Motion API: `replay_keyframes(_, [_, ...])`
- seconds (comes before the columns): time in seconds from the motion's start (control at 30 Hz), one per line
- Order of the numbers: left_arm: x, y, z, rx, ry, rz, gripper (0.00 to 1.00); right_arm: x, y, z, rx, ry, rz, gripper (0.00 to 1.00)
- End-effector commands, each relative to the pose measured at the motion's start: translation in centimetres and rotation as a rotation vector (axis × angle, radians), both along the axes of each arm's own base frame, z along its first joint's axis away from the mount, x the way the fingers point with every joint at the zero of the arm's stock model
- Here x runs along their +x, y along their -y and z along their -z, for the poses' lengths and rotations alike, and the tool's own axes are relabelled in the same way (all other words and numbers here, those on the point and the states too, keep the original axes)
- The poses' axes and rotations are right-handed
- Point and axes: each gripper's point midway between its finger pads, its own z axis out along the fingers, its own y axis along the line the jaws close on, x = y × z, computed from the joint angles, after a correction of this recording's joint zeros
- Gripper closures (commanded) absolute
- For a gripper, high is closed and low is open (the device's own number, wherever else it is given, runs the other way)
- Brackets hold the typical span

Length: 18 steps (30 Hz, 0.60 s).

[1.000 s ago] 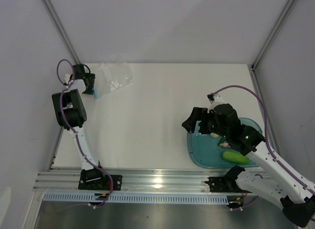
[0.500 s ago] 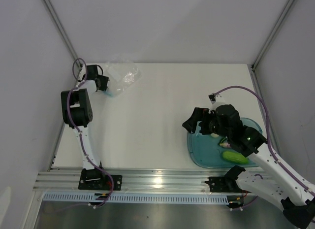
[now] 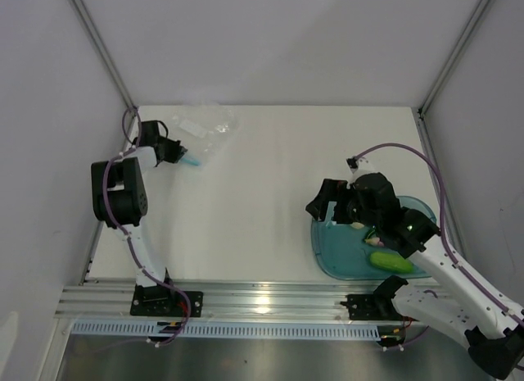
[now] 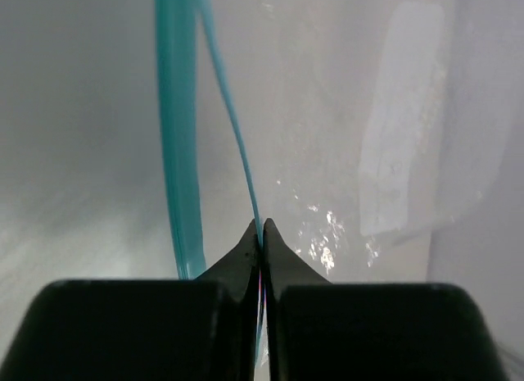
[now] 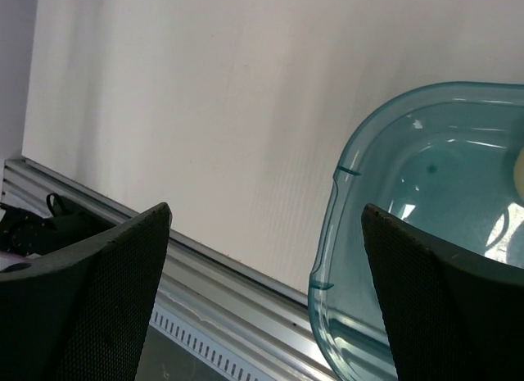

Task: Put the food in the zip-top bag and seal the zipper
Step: Pick up the zipper food storage bag at the center of the board.

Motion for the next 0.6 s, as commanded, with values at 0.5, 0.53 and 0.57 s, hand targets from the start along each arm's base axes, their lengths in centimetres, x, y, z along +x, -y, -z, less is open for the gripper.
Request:
replay_keyframes(0.5, [-19.9, 16.4, -14.6, 0.112, 0.366, 0.563, 1.00, -2.4, -4.1, -0.7, -0.002, -0.004, -0.185, 0.01])
replay_keyframes(0.53, [-20.6, 16.5, -14.8, 0.120, 0.370, 0.552, 1.00, -2.8, -4.8, -1.2, -0.001, 0.018, -0.208, 0.02])
replay_keyframes(0.57, [-22.2, 17.2, -15.6, 0.119, 0.397, 0.568, 1.00, -3.5, -5.6, -1.9, -0.010, 0.052, -0.232, 0.02])
